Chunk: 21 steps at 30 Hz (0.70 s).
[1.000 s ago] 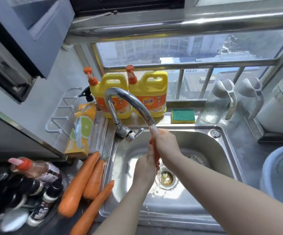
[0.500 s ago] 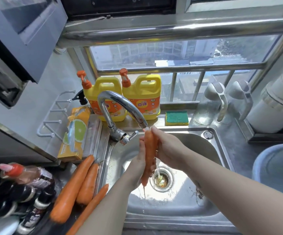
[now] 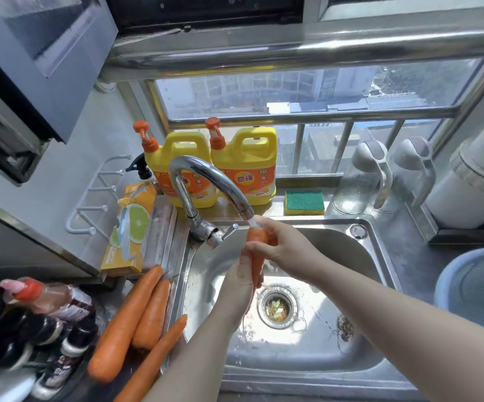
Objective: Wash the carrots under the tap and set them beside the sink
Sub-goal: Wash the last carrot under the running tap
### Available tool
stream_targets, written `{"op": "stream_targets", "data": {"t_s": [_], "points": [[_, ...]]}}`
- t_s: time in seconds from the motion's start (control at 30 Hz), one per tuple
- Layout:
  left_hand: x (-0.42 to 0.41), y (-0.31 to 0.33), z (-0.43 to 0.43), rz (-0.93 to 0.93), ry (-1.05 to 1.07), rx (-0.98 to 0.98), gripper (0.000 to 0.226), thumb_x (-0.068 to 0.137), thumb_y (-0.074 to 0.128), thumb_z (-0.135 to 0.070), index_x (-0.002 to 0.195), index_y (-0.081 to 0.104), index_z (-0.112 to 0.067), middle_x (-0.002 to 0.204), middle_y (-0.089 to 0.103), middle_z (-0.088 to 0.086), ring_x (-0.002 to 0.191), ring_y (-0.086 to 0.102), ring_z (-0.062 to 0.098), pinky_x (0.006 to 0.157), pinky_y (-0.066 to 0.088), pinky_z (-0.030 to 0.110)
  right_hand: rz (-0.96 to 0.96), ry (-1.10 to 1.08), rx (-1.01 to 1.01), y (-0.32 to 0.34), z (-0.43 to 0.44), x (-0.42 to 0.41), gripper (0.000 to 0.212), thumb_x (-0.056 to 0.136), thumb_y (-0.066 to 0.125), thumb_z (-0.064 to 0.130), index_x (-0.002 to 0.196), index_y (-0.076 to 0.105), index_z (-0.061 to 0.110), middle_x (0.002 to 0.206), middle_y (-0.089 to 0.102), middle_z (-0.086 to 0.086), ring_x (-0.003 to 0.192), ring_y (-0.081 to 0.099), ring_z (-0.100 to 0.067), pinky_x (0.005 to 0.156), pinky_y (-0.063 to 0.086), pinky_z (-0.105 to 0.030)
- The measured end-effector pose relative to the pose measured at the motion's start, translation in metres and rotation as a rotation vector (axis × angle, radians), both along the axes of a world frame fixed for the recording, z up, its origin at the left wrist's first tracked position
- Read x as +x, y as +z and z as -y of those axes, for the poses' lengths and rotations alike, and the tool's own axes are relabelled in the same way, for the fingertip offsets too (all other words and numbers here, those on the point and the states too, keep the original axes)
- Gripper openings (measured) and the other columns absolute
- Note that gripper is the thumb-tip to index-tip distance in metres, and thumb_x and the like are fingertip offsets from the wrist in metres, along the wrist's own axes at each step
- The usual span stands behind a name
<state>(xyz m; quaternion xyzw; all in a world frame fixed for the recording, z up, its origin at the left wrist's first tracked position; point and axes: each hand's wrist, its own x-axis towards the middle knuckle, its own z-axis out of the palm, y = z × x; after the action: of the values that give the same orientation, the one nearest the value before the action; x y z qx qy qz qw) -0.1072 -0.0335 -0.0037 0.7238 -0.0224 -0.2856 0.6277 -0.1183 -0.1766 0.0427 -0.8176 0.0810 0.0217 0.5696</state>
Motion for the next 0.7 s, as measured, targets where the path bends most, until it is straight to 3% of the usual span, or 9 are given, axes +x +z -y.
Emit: {"op": "stream_targets", "data": {"t_s": [0.1, 0.23, 0.33, 0.47, 0.57, 0.63, 0.7], "points": [[0.004, -0.002, -0.004, 0.000, -0.021, 0.053, 0.089, 0.074, 0.026, -0.096, 0.083, 0.062, -0.015, 0.067, 0.053, -0.002, 0.065, 0.046, 0.015, 0.066, 0.036, 0.032, -0.060, 0.099, 0.076, 0.000, 0.010, -0.001, 0.034, 0.083, 0.073, 0.030, 0.114, 0.066, 0.020, 0.104, 0.075, -0.008, 0.101, 0.070, -0.029, 0.096, 0.054, -0.048], [0.010, 0.001, -0.002, 0.099, -0.068, 0.128, 0.086, 0.077, 0.014, -0.094, 0.073, 0.060, -0.021, 0.064, 0.052, -0.005, 0.062, 0.048, 0.012, 0.069, 0.038, 0.033, 0.003, -0.052, 0.036, -0.003, 0.005, 0.001, 0.041, 0.071, 0.077, 0.049, 0.090, 0.070, 0.013, 0.087, 0.073, -0.013, 0.088, 0.070, -0.035, 0.084, 0.057, -0.057], [0.016, 0.002, -0.002, 0.109, -0.088, 0.146, 0.091, 0.078, 0.011, -0.091, 0.078, 0.063, -0.017, 0.066, 0.052, 0.000, 0.063, 0.048, 0.013, 0.070, 0.038, 0.032, -0.019, -0.084, 0.090, -0.002, 0.005, 0.005, 0.034, 0.076, 0.079, 0.040, 0.092, 0.072, 0.011, 0.091, 0.074, -0.016, 0.086, 0.073, -0.031, 0.086, 0.058, -0.054], [0.017, -0.004, -0.006, 0.031, -0.094, 0.138, 0.099, 0.071, 0.014, -0.101, 0.075, 0.062, -0.014, 0.067, 0.050, 0.003, 0.062, 0.048, 0.016, 0.076, 0.039, 0.037, -0.227, 0.097, 0.358, 0.010, 0.019, 0.006, 0.020, 0.097, 0.065, 0.008, 0.112, 0.067, -0.004, 0.106, 0.073, -0.016, 0.093, 0.071, -0.018, 0.088, 0.060, -0.033], [0.014, -0.003, -0.002, 0.061, -0.081, 0.144, 0.102, 0.074, 0.013, -0.097, 0.074, 0.063, -0.008, 0.063, 0.049, 0.000, 0.060, 0.048, 0.014, 0.073, 0.039, 0.035, -0.144, 0.033, 0.176, 0.006, 0.014, 0.007, 0.018, 0.090, 0.071, 0.016, 0.100, 0.069, 0.000, 0.096, 0.074, -0.019, 0.084, 0.069, -0.020, 0.087, 0.060, -0.046], [0.012, -0.001, 0.002, 0.127, -0.057, 0.170, 0.094, 0.074, 0.011, -0.096, 0.065, 0.058, -0.016, 0.060, 0.049, -0.001, 0.061, 0.050, 0.014, 0.071, 0.039, 0.035, -0.061, -0.046, 0.021, 0.002, 0.006, 0.008, 0.018, 0.078, 0.073, 0.029, 0.081, 0.067, 0.013, 0.075, 0.071, -0.006, 0.072, 0.065, -0.016, 0.081, 0.059, -0.053], [0.012, 0.000, 0.003, 0.126, -0.020, 0.148, 0.090, 0.070, 0.012, -0.099, 0.059, 0.054, -0.021, 0.061, 0.048, 0.002, 0.059, 0.049, 0.014, 0.069, 0.038, 0.035, -0.004, -0.083, -0.052, 0.000, 0.001, 0.009, 0.018, 0.077, 0.070, 0.036, 0.069, 0.061, 0.022, 0.064, 0.061, 0.006, 0.065, 0.058, -0.012, 0.076, 0.058, -0.051]]}}
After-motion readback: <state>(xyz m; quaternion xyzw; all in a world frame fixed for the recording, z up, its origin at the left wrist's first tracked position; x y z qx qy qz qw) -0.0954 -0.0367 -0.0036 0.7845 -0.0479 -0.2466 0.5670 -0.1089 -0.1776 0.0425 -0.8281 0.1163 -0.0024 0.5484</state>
